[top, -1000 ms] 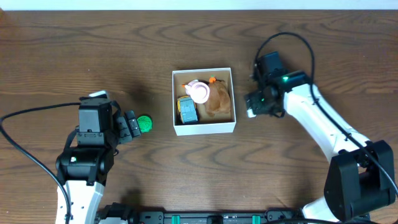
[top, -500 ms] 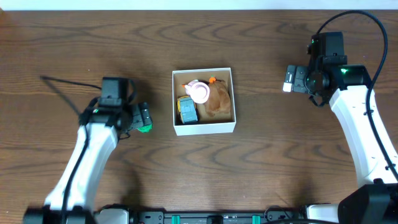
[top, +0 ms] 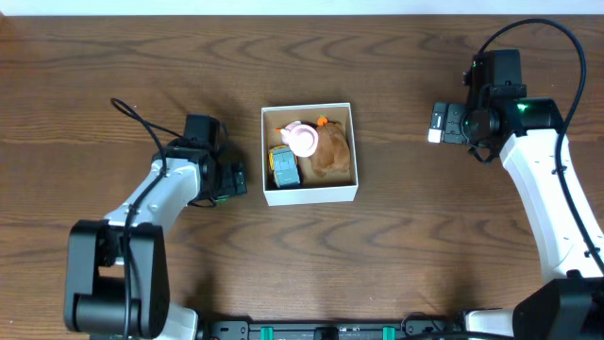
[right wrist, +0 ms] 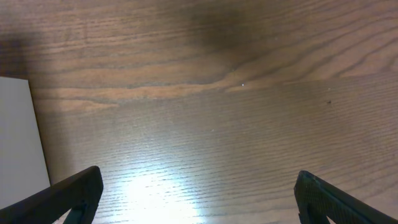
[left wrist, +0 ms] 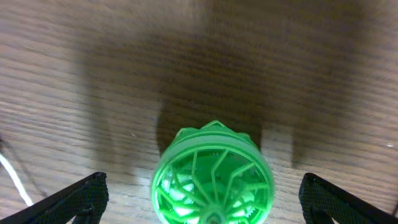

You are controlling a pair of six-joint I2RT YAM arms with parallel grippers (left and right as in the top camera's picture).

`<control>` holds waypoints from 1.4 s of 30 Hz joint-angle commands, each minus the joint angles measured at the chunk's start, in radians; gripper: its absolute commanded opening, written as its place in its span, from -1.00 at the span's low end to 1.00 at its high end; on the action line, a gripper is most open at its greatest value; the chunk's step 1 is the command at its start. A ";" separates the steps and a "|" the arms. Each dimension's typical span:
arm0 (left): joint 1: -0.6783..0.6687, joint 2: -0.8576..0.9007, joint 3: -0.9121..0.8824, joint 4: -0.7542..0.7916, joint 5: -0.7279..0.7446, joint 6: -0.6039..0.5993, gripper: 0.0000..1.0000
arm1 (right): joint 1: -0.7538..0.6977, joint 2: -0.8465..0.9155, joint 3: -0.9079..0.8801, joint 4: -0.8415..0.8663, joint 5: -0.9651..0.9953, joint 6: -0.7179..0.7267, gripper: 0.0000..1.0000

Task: Pack container
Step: 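Grasp the green round toy with the left gripper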

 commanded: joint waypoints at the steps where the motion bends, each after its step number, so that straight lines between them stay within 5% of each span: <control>1: -0.002 0.034 0.016 0.002 0.017 0.014 0.96 | -0.003 0.005 0.006 -0.006 -0.005 -0.011 0.98; 14: -0.002 0.055 0.016 0.030 0.017 0.013 0.99 | -0.003 0.005 0.006 -0.028 -0.005 -0.019 0.98; 22: -0.002 0.055 0.016 0.030 0.017 0.013 0.28 | -0.003 0.005 0.006 -0.027 -0.005 -0.019 0.98; 37: -0.002 0.040 0.017 0.031 0.017 0.013 0.02 | -0.003 0.005 0.006 -0.027 -0.005 -0.019 0.99; 42: -0.006 -0.029 0.059 0.009 0.017 0.013 -0.32 | -0.003 0.005 0.006 -0.027 -0.005 -0.019 0.99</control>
